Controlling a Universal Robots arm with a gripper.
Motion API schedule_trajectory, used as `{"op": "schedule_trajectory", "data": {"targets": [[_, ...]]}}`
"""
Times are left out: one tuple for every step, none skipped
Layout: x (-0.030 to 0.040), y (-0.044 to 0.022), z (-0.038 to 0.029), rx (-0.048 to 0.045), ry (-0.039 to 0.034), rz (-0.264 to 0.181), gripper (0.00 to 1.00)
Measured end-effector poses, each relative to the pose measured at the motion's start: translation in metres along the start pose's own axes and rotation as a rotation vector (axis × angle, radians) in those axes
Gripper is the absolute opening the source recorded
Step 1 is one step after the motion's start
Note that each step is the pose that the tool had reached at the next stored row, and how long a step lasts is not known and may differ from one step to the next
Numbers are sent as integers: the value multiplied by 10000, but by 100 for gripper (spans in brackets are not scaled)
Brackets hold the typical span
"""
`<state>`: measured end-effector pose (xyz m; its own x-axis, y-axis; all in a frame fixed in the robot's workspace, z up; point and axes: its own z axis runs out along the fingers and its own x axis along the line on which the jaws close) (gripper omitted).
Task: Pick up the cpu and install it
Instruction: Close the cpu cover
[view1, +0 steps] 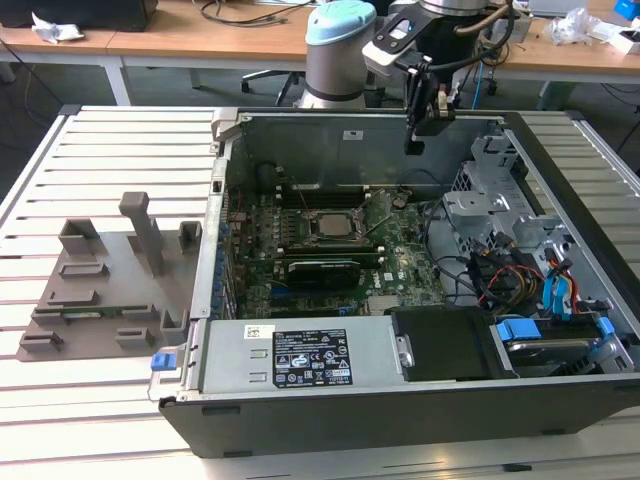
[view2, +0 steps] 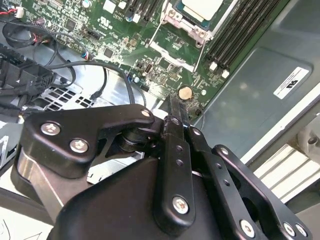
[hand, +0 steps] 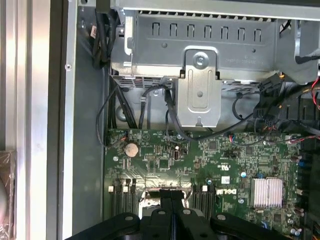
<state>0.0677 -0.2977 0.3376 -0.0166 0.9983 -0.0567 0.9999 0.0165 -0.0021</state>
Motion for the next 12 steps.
{"op": "schedule_trajectory", "data": {"targets": [[0, 1, 0, -1, 1, -2, 11], [-1, 1, 1, -1, 2, -1, 11], [-5, 1, 4, 0, 0, -2, 11], [-6, 1, 8, 0, 0, -2, 11], [-6, 1, 14, 0, 0, -2, 11], [-6, 1, 23, 0, 1, -1, 11], [-7, 1, 31, -1, 1, -2, 11], [-8, 1, 37, 0, 1, -2, 11], [-8, 1, 43, 0, 1, -1, 11], [-9, 1, 53, -1, 1, -2, 11], [-10, 1, 61, -1, 1, -2, 11], [-11, 1, 67, 0, 1, -2, 11]]}}
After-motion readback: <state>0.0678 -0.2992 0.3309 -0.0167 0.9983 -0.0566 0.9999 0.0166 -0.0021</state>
